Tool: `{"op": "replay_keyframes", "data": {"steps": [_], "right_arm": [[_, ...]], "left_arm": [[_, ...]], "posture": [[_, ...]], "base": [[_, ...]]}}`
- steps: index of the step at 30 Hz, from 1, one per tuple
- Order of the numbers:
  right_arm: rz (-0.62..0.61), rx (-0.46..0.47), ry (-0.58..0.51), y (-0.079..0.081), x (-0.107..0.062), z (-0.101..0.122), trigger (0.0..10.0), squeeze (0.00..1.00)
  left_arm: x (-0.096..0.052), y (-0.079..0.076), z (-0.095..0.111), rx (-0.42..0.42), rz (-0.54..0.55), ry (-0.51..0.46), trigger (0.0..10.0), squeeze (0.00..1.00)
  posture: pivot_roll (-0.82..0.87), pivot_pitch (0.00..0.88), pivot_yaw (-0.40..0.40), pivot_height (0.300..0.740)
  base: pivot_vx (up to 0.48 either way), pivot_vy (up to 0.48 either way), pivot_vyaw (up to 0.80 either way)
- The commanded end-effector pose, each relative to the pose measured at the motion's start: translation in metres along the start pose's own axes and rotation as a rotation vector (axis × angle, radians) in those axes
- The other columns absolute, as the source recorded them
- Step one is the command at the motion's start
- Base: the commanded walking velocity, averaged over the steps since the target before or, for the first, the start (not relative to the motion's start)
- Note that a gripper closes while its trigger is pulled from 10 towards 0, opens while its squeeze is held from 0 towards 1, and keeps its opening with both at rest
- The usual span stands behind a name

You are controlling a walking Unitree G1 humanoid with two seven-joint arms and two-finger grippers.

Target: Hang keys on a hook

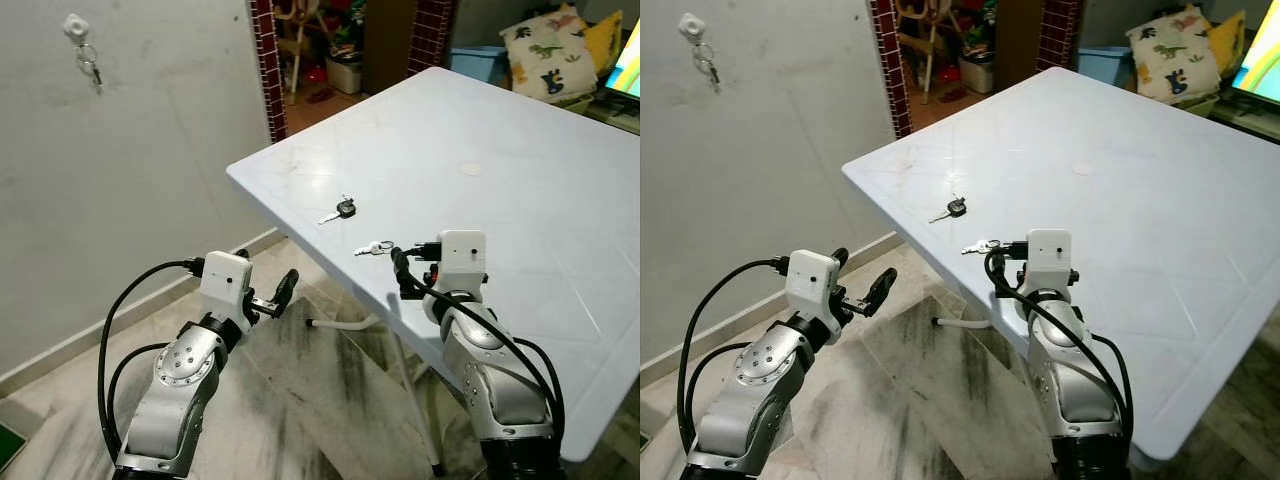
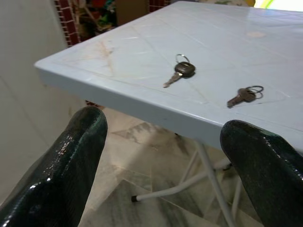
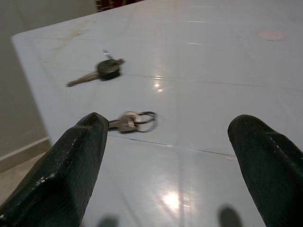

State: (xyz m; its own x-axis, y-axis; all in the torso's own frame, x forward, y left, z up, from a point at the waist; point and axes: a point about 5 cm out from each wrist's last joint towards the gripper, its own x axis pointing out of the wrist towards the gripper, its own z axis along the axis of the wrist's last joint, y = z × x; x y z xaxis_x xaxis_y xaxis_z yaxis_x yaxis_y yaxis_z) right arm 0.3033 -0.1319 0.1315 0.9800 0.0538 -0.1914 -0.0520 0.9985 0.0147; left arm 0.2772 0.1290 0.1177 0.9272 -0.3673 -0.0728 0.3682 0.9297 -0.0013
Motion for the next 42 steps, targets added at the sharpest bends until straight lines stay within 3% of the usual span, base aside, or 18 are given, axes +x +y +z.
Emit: {"op": "replay_keyframes", "data": {"steps": [1, 7, 29, 42], "right_arm": [[0.019, -0.006, -0.015, 0.0037, 0.0004, 0.0039, 10.0, 0.00], [0.020, -0.009, -0.012, 0.0020, 0.0008, 0.0031, 10.0, 0.00], [0.030, -0.013, -0.015, 0.0033, 0.0021, 0.0047, 10.0, 0.00], [0.030, -0.017, -0.009, 0.0025, 0.0015, 0.0036, 10.0, 0.00]], "left_arm": [[-0.0006, 0.0041, -0.0012, 0.013, 0.018, 0.007, 10.0, 0.00], [0.0007, 0.0052, -0.0015, 0.012, 0.029, 0.003, 10.0, 0.00], [0.0027, 0.0054, -0.0017, 0.018, 0.032, -0.007, 10.0, 0.00], [0.0018, 0.0051, -0.0038, 0.014, 0.035, 0.002, 10.0, 0.00]], "posture": [[-0.01, 0.066, 0.074, 0.740], [-0.01, 0.066, 0.073, 0.740], [-0.02, 0.059, 0.073, 0.740], [-0.02, 0.054, 0.073, 0.740]], "base": [[0.000, 0.000, 0.00], [0.000, 0.000, 0.00], [0.274, 0.000, 0.00], [0.000, 0.000, 0.00]]}}
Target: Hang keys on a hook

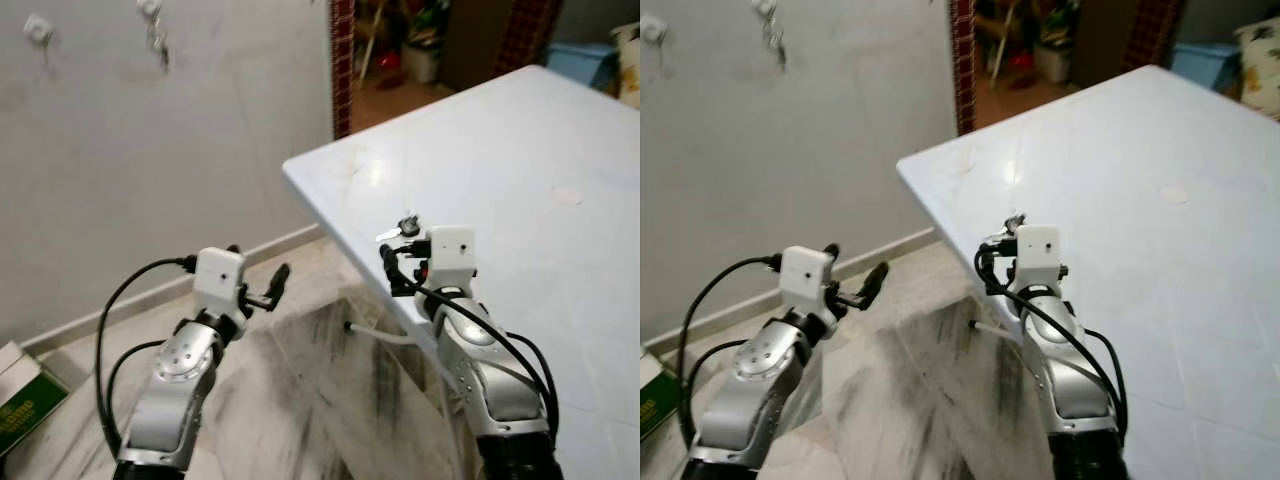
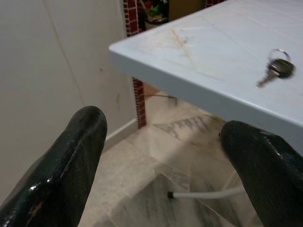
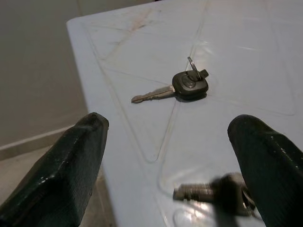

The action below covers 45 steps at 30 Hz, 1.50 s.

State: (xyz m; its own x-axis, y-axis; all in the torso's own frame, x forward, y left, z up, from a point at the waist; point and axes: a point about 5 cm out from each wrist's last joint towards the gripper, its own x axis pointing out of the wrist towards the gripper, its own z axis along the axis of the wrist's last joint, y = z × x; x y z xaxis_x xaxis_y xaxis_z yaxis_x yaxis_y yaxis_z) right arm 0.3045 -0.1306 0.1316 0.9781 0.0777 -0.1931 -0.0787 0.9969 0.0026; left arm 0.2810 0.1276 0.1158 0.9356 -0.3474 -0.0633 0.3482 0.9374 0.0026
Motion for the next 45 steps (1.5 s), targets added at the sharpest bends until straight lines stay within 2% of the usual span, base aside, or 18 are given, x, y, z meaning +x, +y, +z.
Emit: {"op": "replay_keyframes", "data": {"steps": [1, 11, 16, 19, 23, 28, 34, 41, 42, 43, 44, 45], "right_arm": [[0.007, -0.001, -0.012, 0.001, 0.001, 0.004, 10.0, 0.00], [-0.041, -0.030, 0.004, -0.005, 0.002, 0.002, 10.0, 0.00], [-0.106, -0.011, 0.057, -0.009, 0.006, -0.006, 10.0, 0.00], [-0.112, 0.004, 0.083, -0.005, 0.010, -0.011, 10.0, 0.00], [-0.143, 0.061, 0.118, -0.001, 0.018, -0.020, 10.0, 0.00], [-0.166, 0.050, 0.117, 0.004, 0.028, -0.020, 10.0, 0.00], [-0.282, 0.059, 0.132, -0.004, 0.040, -0.025, 10.0, 0.00], [-0.338, 0.062, 0.139, -0.012, 0.044, -0.026, 10.0, 0.00], [-0.345, 0.063, 0.137, -0.013, 0.044, -0.026, 6.0, 0.00], [-0.355, 0.064, 0.135, -0.014, 0.045, -0.026, 6.0, 0.00], [-0.356, 0.066, 0.134, -0.014, 0.045, -0.026, 3.6, 0.00], [-0.358, 0.069, 0.132, -0.014, 0.045, -0.026, 0.0, 0.00]], "left_arm": [[-0.002, 0.005, -0.002, 0.011, 0.013, 0.011, 10.0, 0.00], [-0.002, 0.003, -0.004, 0.011, 0.006, 0.024, 10.0, 0.00], [-0.001, -0.004, -0.007, -0.008, -0.085, 0.061, 10.0, 0.00], [-0.002, -0.005, -0.007, 0.016, -0.128, 0.070, 10.0, 0.00], [-0.004, -0.004, -0.008, 0.012, -0.135, 0.085, 10.0, 0.00], [-0.006, -0.008, -0.008, 0.030, -0.167, 0.087, 10.0, 0.00], [-0.010, -0.009, -0.006, 0.026, -0.168, 0.086, 10.0, 0.00], [-0.013, -0.009, -0.006, 0.024, -0.163, 0.089, 10.0, 0.00], [-0.013, -0.010, -0.006, 0.025, -0.163, 0.090, 10.0, 0.00], [-0.013, -0.010, -0.006, 0.025, -0.164, 0.091, 10.0, 0.00], [-0.013, -0.010, -0.006, 0.025, -0.165, 0.092, 10.0, 0.00], [-0.013, -0.011, -0.007, 0.026, -0.166, 0.093, 10.0, 0.00]], "posture": [[-0.02, 0.053, 0.072, 0.740], [-0.02, 0.052, 0.068, 0.740], [0.00, 0.055, 0.066, 0.740], [0.00, 0.055, 0.066, 0.740], [0.01, 0.064, 0.066, 0.740], [0.02, 0.066, 0.063, 0.740], [0.04, 0.073, 0.055, 0.740], [0.04, 0.080, 0.053, 0.740], [0.04, 0.082, 0.054, 0.740], [0.04, 0.082, 0.054, 0.740], [0.04, 0.082, 0.055, 0.740], [0.04, 0.085, 0.056, 0.740]], "base": [[0.000, 0.000, 0.00], [0.000, 0.000, 0.00], [0.000, 0.000, 0.00], [0.000, 0.000, 0.00], [0.000, 0.000, 0.00], [0.000, 0.000, 0.00], [0.000, 0.000, 0.00], [0.000, 0.000, 0.00], [0.000, 0.000, 0.00], [0.000, 0.000, 0.00], [0.000, 0.000, 0.00], [0.000, 0.000, 0.00]]}}
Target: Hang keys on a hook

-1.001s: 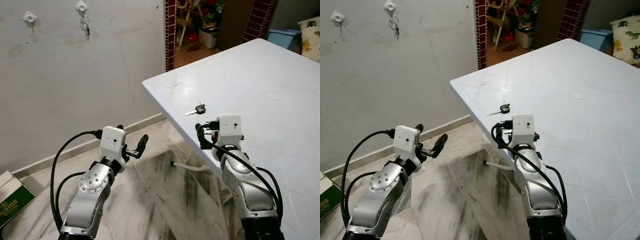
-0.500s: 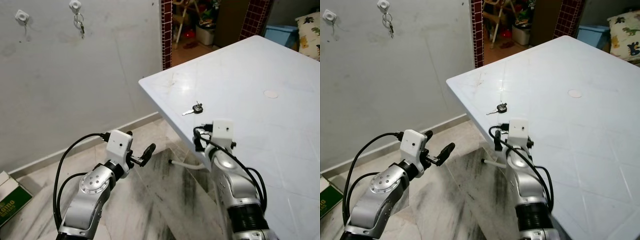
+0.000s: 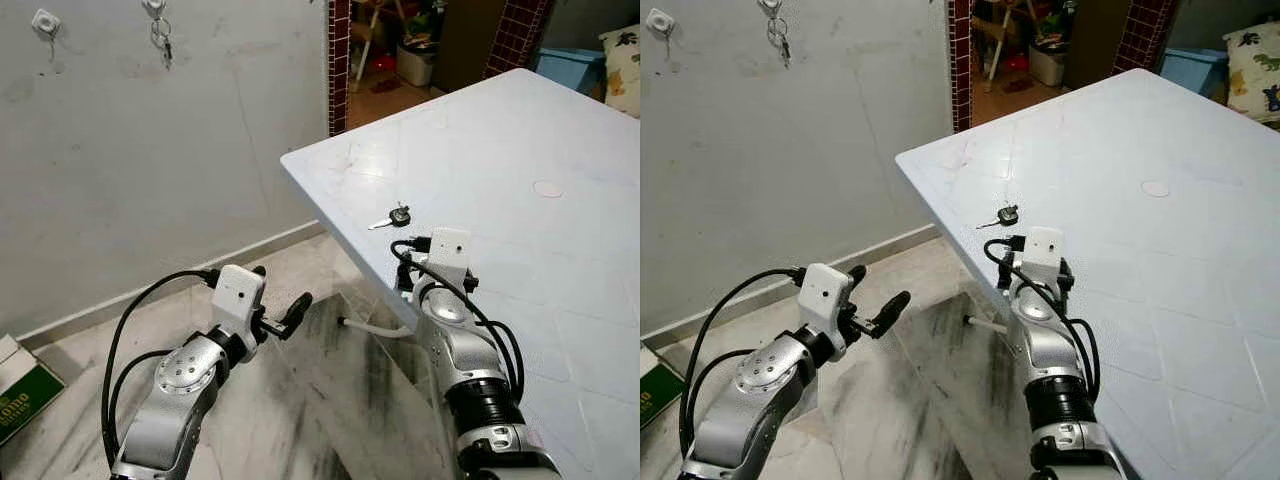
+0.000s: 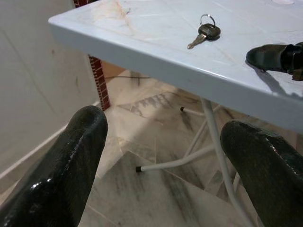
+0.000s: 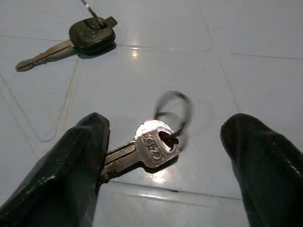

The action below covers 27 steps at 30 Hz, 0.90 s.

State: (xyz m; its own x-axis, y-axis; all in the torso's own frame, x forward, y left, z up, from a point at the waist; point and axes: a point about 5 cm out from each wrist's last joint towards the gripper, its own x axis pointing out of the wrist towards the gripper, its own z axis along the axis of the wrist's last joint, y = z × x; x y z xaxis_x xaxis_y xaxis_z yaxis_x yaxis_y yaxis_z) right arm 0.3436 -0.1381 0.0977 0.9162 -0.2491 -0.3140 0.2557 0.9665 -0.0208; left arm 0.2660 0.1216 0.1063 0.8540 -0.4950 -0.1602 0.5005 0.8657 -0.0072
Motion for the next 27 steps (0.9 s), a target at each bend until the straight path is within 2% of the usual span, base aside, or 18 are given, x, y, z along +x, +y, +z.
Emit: {"op": "replay_keyframes", "data": {"steps": [1, 15, 18, 20, 23, 27], "right_arm": [[-0.027, 0.008, 0.004, -0.003, 0.002, 0.001, 0.0, 0.00], [-0.006, 0.055, 0.012, 0.000, 0.003, -0.002, 0.0, 0.00], [-0.002, 0.058, 0.011, 0.000, 0.004, -0.002, 0.0, 0.00], [0.005, 0.061, 0.012, 0.001, 0.004, -0.001, 0.0, 0.00], [0.012, 0.064, 0.010, 0.003, 0.004, -0.001, 0.0, 0.00], [0.017, 0.066, 0.010, 0.004, 0.004, -0.002, 0.0, 0.00]], "left_arm": [[-0.002, 0.000, 0.003, 0.017, 0.002, -0.002, 10.0, 0.00], [-0.003, -0.001, 0.003, 0.011, -0.002, 0.005, 10.0, 0.00], [-0.002, -0.003, 0.003, -0.005, -0.028, 0.004, 10.0, 0.00], [-0.002, -0.008, 0.001, -0.020, -0.082, 0.012, 10.0, 0.00], [-0.003, -0.018, 0.000, 0.002, -0.167, 0.018, 10.0, 0.00], [-0.002, -0.022, -0.002, 0.007, -0.207, 0.033, 10.0, 0.00]], "posture": [[0.04, 0.085, 0.056, 0.740], [0.04, 0.090, 0.056, 0.740], [0.04, 0.089, 0.055, 0.740], [0.04, 0.089, 0.055, 0.740], [0.03, 0.088, 0.057, 0.740], [0.03, 0.086, 0.056, 0.740]], "base": [[0.000, 0.000, 0.00], [0.000, 0.000, 0.00], [0.000, 0.000, 0.00], [0.000, 0.000, 0.00], [0.000, 0.000, 0.00], [0.000, 0.000, 0.00]]}}
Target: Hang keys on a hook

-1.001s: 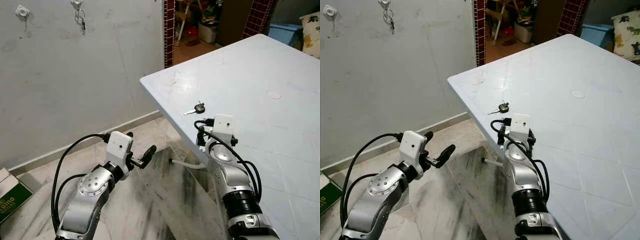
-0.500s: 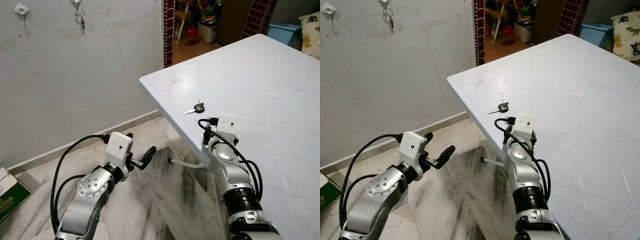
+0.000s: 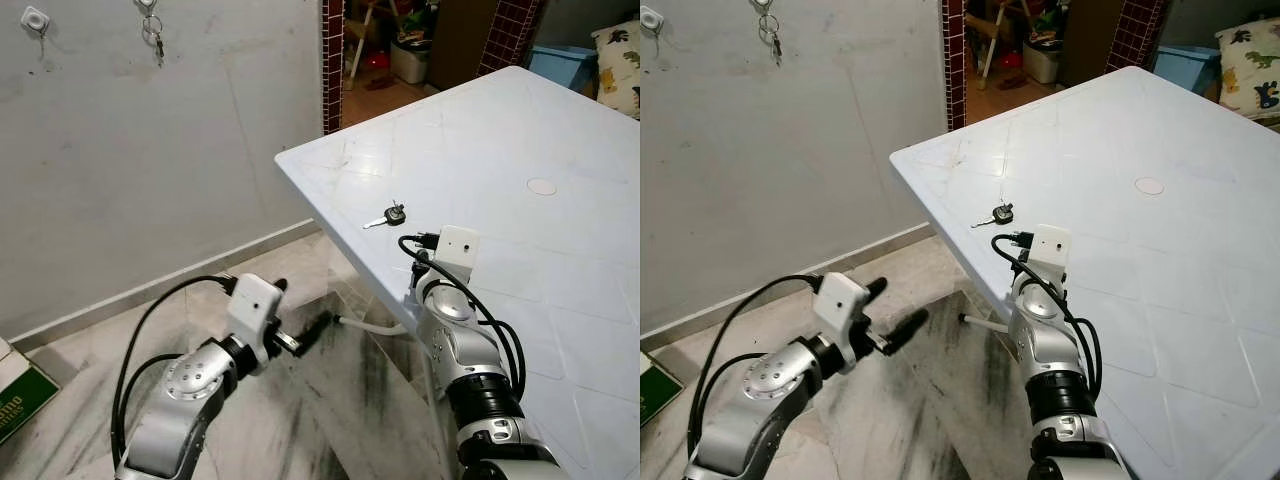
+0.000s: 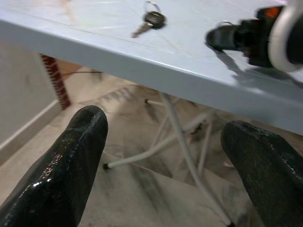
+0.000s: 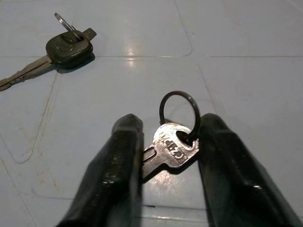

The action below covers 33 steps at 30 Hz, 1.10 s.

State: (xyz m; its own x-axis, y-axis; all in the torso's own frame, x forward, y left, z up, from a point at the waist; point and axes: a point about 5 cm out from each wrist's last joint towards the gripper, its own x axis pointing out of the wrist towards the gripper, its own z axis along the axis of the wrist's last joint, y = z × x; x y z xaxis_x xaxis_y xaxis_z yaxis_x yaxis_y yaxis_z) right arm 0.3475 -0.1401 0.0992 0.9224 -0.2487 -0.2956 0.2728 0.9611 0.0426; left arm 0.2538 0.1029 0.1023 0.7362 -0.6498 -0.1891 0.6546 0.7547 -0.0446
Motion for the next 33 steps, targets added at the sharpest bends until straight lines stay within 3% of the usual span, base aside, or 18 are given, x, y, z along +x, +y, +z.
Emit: {"op": "replay_keyframes", "data": {"steps": [1, 28, 33], "right_arm": [[0.020, 0.004, 0.033, 0.0054, 0.0000, -0.0051, 0.0, 0.00], [0.038, 0.026, 0.022, 0.0077, 0.0013, -0.0013, 0.0, 0.00], [0.091, 0.029, 0.013, 0.0128, 0.0006, 0.0004, 0.0, 0.00]], "left_arm": [[-0.0014, -0.0022, 0.0018, 0.020, -0.040, 0.008, 10.0, 0.00], [0.0005, -0.0001, -0.0003, 0.054, -0.035, 0.021, 10.0, 0.00], [0.0007, 0.0006, -0.0005, 0.054, -0.027, 0.021, 10.0, 0.00]], "posture": [[0.03, 0.086, 0.056, 0.740], [0.03, 0.076, 0.062, 0.740], [0.03, 0.076, 0.063, 0.740]], "base": [[0.000, 0.000, 0.00], [0.000, 0.000, 0.00], [0.000, 0.000, 0.00]]}}
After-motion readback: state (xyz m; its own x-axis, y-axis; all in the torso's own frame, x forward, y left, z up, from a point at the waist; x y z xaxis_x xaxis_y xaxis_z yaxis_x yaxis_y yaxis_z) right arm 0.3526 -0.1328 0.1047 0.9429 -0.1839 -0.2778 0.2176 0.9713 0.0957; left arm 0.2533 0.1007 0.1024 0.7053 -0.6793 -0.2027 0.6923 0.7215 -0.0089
